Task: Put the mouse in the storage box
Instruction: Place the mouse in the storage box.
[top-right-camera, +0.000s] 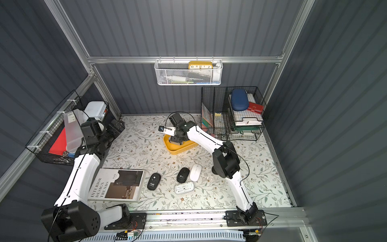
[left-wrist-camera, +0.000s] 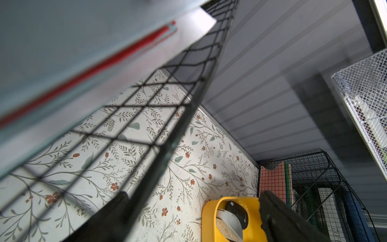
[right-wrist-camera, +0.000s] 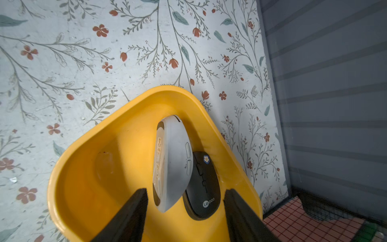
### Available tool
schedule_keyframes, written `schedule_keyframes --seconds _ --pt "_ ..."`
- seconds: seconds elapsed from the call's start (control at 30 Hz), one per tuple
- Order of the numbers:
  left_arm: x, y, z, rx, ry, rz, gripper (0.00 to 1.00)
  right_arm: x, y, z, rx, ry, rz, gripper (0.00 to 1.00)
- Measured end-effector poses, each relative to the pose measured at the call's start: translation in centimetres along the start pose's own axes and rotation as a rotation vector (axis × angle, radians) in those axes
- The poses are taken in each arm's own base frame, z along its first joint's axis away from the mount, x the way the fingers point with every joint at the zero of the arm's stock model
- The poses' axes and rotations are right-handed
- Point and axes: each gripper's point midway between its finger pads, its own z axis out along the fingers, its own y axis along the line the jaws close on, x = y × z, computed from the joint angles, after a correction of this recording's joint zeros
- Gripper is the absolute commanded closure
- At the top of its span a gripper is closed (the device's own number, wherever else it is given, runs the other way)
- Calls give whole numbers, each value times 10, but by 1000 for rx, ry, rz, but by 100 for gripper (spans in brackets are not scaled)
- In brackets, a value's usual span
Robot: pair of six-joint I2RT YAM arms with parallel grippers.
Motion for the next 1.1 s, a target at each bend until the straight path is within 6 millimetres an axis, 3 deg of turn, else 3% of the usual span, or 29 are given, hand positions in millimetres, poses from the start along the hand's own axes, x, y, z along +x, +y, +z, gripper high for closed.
schedule_keyframes --seconds 0.23,0.57,0.77,0.97,1.1 --pt "-2 0 0 4 -5 0 1 6 9 8 -88 9 45 32" --pt "-3 -1 0 9 -8 0 1 27 23 48 -140 68 78 34" --pt "-3 -1 1 13 -11 1 1 29 17 50 -127 67 93 41" --pt "-3 -2 2 19 -8 1 1 31 17 54 -120 73 103 32" --pt "-2 -3 3 24 -5 1 1 30 17 54 -120 68 101 32"
